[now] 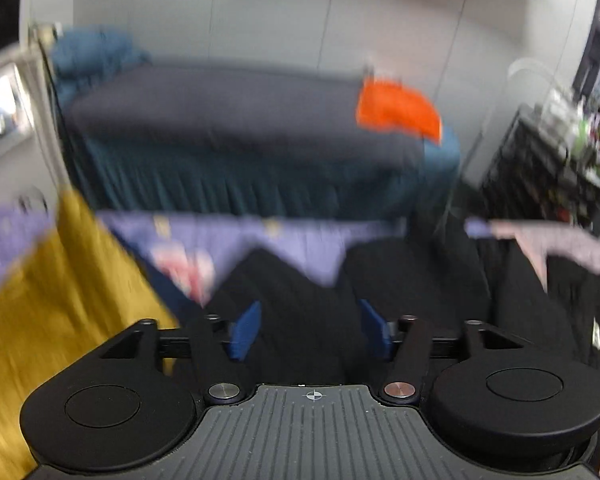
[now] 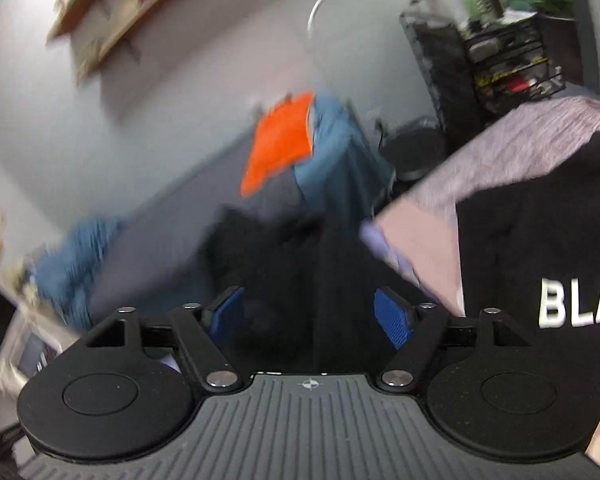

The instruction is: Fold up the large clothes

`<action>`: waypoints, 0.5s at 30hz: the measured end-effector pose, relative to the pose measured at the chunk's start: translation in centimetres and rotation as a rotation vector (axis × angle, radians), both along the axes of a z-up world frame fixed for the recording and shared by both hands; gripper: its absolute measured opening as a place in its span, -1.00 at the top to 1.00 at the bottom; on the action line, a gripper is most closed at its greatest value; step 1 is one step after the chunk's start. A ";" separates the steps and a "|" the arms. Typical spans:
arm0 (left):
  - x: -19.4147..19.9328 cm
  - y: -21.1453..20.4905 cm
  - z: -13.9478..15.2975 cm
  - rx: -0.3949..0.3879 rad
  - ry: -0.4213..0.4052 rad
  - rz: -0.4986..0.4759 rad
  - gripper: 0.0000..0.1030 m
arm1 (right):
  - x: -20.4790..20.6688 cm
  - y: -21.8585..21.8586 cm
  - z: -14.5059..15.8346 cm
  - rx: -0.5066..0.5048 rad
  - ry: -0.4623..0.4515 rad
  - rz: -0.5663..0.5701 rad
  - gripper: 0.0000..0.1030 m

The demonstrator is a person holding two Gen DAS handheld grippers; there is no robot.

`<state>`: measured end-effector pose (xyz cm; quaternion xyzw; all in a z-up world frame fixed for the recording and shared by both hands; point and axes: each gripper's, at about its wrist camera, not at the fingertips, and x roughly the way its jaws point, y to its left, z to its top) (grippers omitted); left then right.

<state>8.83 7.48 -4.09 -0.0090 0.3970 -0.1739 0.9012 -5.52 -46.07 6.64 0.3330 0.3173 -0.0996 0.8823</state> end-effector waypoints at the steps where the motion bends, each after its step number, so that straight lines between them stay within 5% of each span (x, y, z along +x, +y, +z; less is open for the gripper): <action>1: -0.3 -0.3 -1.2 0.002 0.034 -0.011 -1.00 | -0.2 0.6 -1.1 -0.002 0.018 0.018 -0.67; 4: -0.5 0.1 -2.7 0.016 0.092 -0.022 -1.00 | -2.1 2.1 -4.6 -0.036 0.107 0.070 -0.67; 6: 0.1 1.2 -1.3 0.011 0.091 -0.018 -1.00 | -3.8 2.9 -6.2 -0.090 0.160 0.085 -0.67; 15: -1.1 1.2 -0.4 -0.013 0.070 -0.009 -1.00 | -6.0 5.0 -6.8 -0.181 0.185 0.105 -0.84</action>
